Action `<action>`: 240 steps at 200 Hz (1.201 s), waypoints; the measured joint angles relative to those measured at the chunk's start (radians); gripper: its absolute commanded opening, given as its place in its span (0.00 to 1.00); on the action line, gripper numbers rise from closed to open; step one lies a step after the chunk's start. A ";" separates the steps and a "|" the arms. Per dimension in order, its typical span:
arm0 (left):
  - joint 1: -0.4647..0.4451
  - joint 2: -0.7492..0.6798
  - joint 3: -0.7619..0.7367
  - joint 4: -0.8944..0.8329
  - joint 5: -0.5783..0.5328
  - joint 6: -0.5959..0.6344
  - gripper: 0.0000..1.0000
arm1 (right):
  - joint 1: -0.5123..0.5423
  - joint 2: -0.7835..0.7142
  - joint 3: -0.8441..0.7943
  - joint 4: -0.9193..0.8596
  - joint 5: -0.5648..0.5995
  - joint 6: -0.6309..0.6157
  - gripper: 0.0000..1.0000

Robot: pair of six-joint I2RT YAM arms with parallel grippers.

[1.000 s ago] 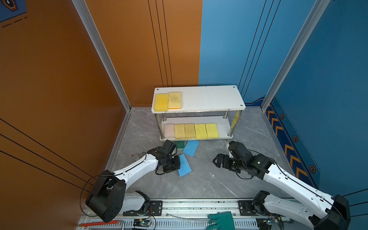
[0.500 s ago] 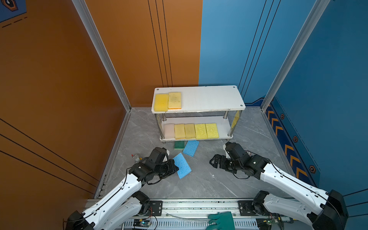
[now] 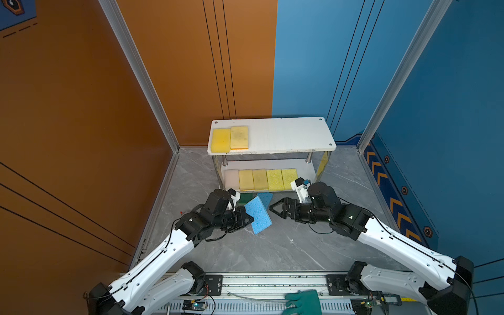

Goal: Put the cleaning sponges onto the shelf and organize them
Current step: 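Lift the blue sponge with the left gripper while the right gripper approaches it, then close the right gripper on the blue sponge held by the left gripper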

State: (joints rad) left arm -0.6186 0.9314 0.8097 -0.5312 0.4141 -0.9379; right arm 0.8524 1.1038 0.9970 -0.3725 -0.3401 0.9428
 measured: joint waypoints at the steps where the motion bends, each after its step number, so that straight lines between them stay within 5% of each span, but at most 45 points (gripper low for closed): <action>1: -0.001 0.001 0.001 0.000 0.000 0.000 0.00 | 0.003 0.002 0.003 0.000 -0.001 0.000 0.96; 99: -0.032 0.002 0.032 0.000 -0.001 0.006 0.00 | 0.092 0.096 0.079 -0.022 -0.026 -0.033 0.78; 174: -0.037 -0.002 0.032 0.000 -0.002 0.006 0.00 | 0.092 0.096 0.079 -0.056 -0.024 -0.058 0.48; 240: -0.037 0.004 0.032 0.000 -0.001 0.006 0.00 | 0.092 0.096 0.079 -0.057 -0.023 -0.062 0.32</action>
State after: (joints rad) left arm -0.6559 0.9356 0.8421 -0.5316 0.4129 -0.9318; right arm 0.9447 1.1999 1.0763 -0.4297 -0.3630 0.8806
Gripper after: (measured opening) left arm 0.044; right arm 0.370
